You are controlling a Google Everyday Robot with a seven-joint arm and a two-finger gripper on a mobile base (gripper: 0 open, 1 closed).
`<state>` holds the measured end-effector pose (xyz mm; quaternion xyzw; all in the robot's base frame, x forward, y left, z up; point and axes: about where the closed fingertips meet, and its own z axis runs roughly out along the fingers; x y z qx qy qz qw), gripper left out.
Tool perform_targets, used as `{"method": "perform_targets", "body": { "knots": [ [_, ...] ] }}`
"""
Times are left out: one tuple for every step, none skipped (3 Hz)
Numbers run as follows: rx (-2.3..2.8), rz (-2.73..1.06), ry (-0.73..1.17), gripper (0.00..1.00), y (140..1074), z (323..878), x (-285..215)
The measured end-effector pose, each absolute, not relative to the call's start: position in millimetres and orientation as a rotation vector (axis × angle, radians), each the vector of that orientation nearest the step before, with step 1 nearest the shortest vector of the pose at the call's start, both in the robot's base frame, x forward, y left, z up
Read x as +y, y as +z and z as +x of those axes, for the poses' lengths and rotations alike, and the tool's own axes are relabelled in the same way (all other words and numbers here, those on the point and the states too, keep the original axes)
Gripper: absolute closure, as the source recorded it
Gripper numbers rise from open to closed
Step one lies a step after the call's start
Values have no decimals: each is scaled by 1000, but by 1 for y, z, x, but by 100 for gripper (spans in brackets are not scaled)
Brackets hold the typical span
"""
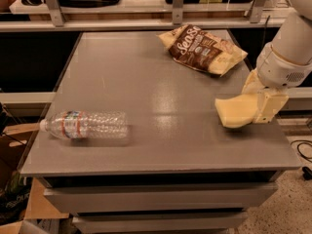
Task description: Move sponge near brown chip bag
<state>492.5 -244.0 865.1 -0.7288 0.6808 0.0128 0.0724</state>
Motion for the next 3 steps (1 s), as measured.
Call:
{"method": "perform_targets", "body": {
  "knots": [
    [2041,-2190,36,100,865,493,-243],
    [2000,-2201,14,100,870,506,-236],
    [1956,-2206,0,100,874,520,-228]
  ]
}}
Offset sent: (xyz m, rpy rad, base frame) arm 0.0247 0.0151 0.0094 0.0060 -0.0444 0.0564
